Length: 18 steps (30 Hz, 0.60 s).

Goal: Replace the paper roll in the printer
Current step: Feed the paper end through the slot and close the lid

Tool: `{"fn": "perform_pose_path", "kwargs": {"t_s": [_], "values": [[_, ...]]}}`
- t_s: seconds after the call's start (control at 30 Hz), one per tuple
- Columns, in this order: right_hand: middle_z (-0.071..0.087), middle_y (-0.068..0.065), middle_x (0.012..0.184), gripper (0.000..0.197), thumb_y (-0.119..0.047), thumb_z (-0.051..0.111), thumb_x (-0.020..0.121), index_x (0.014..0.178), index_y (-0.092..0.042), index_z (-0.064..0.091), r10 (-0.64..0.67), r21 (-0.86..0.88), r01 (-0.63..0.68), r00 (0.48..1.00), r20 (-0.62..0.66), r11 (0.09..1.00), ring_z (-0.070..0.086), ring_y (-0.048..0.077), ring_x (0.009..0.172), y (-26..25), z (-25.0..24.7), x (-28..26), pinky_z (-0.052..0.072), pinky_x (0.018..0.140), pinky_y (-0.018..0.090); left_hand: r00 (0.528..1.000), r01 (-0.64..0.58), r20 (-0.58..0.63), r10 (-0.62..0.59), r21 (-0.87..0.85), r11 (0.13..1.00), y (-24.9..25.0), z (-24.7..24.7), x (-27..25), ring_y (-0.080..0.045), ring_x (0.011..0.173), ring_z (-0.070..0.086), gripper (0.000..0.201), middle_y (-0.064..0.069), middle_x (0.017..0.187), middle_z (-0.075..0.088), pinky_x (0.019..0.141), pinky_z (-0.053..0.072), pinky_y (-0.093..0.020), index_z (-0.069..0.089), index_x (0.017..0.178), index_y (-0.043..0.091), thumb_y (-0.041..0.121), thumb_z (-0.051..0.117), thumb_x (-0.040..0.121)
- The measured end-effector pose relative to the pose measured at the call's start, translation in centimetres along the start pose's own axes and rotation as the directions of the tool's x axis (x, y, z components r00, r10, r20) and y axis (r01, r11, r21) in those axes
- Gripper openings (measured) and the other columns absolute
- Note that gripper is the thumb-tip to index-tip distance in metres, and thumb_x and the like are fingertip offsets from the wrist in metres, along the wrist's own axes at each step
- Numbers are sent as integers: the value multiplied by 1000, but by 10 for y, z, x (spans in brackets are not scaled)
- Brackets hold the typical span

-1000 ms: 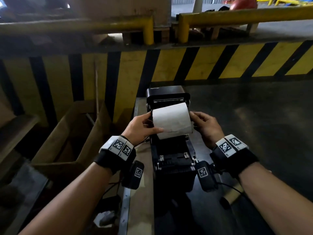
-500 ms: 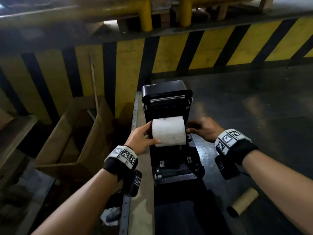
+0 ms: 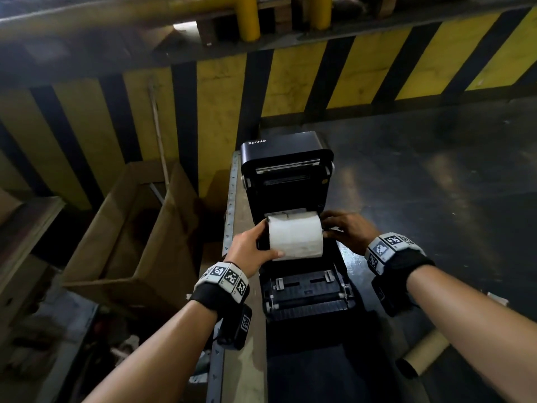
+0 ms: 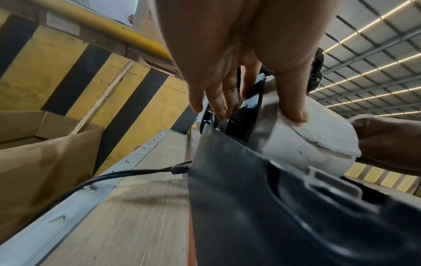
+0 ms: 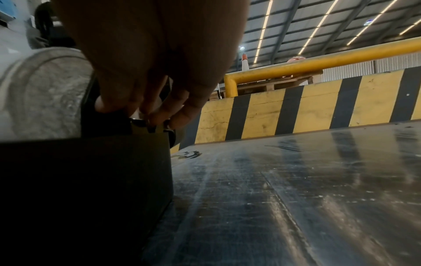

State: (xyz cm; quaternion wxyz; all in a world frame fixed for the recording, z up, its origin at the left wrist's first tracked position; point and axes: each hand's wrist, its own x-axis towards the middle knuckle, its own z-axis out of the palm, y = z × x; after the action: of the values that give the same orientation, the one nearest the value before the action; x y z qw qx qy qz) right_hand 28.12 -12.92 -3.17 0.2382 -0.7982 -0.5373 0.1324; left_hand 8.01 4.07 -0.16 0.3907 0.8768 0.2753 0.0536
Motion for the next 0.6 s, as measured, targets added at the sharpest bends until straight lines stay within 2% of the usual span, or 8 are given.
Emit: {"fn": "perform_pose_path", "kwargs": {"t_s": [0.07,0.2,0.27,0.33,0.43,0.5,0.53,0.6], "values": [[63,7,120,24,-23,64,83,99,-7,70,-10,-2,10,1000,0,1000,64,24,98,1,1,0,49,82,30,1000,8,5,-8,20,1000,-1,5,0,-18,120,55,81,-5,126,63,92,38,-20,38,142,23,32,78,72],[64,6,120,20,-19,63,83,98,-8,71,3,-35,-5,999,-34,999,65,24,96,0,3,0,49,81,27,1000,-6,-23,9,160,987,-6,14,-3,-26,125,47,81,-9,134,53,104,37,-30,37,142,17,39,75,73],[66,7,117,18,-17,62,83,96,-8,71,-8,-49,5,999,-50,999,66,26,95,-3,3,2,53,81,35,1000,-4,-28,9,200,980,-9,17,-5,-28,128,42,82,-8,138,45,111,35,-41,36,142,21,44,73,72],[66,7,117,19,-18,61,82,96,-9,70,10,-56,-12,1000,-24,998,66,26,95,-6,2,1,54,80,41,1000,2,-21,3,226,974,-11,20,-6,-28,127,42,82,-6,138,44,108,37,-46,35,141,24,47,72,71],[68,10,104,21,-22,60,83,100,-14,68,112,-1,-112,990,-81,994,66,28,86,-12,0,-6,54,75,43,999,32,-25,-26,235,972,-8,19,-8,-27,127,41,83,-5,138,43,108,38,-45,34,141,23,47,72,71],[71,11,87,20,-29,57,85,90,-15,69,245,133,-224,953,-178,965,67,28,79,-18,-1,-16,54,71,40,997,63,-63,-53,165,984,-6,19,-12,-26,128,41,86,-5,138,42,109,37,-42,33,142,19,45,73,72],[72,10,80,26,-35,56,86,83,-13,68,310,201,-272,931,-193,941,67,27,75,-22,-1,-21,53,69,39,993,76,-94,-66,112,991,-4,19,-15,-24,126,43,83,-5,136,43,108,38,-38,35,141,16,43,74,72],[71,11,72,43,-48,53,84,71,-8,65,381,270,-337,915,-131,902,65,25,70,-33,1,-29,51,67,38,979,110,-173,-109,-4,994,-1,18,-19,-21,117,51,69,-4,124,53,99,42,-29,47,130,13,39,75,73]]}}
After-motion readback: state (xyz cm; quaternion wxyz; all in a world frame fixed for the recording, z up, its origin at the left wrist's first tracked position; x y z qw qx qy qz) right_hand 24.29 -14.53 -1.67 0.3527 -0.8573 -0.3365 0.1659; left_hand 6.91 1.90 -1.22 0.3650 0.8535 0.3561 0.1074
